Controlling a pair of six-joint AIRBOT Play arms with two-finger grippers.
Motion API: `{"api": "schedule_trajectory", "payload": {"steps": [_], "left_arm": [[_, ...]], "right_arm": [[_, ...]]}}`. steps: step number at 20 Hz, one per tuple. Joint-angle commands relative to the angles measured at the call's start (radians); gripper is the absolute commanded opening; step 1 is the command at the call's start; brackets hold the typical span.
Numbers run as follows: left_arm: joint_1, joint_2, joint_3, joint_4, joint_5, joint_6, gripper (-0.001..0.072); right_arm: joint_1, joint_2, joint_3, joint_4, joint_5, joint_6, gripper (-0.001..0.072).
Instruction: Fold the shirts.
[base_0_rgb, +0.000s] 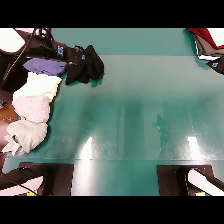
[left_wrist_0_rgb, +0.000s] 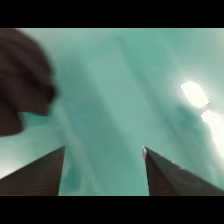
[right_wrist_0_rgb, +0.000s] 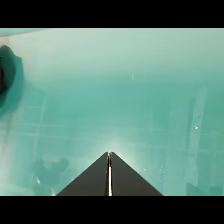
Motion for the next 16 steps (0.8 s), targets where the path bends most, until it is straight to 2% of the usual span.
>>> {"api": "schedule_trajectory", "payload": {"steps": [1, 6, 11, 13, 16], "left_arm": [[0.038, -0.103, 0.000, 0.130, 0.070, -0.089, 0.0584], [0.147, -0.331, 0.000, 0.129, 0.251, -0.106, 0.0585], [0.156, -0.487, 0.000, 0.068, 0.461, -0.087, 0.0584], [0.156, -0.531, 0.001, 0.018, 0.504, -0.044, 0.0584], [0.156, -0.558, 0.003, 0.016, 0.560, -0.042, 0.0582]], "right_arm": [[0.001, 0.000, 0.000, 0.006, 0.002, 0.000, 0.0016], [0.001, 0.000, 0.000, 0.006, 0.013, 0.001, 0.0016], [0.001, 0.000, -0.001, 0.005, 0.050, 0.001, 0.0016], [0.001, 0.000, -0.001, 0.004, 0.062, 0.000, 0.0016], [0.001, 0.000, -0.001, 0.004, 0.063, 0.000, 0.0016]]}}
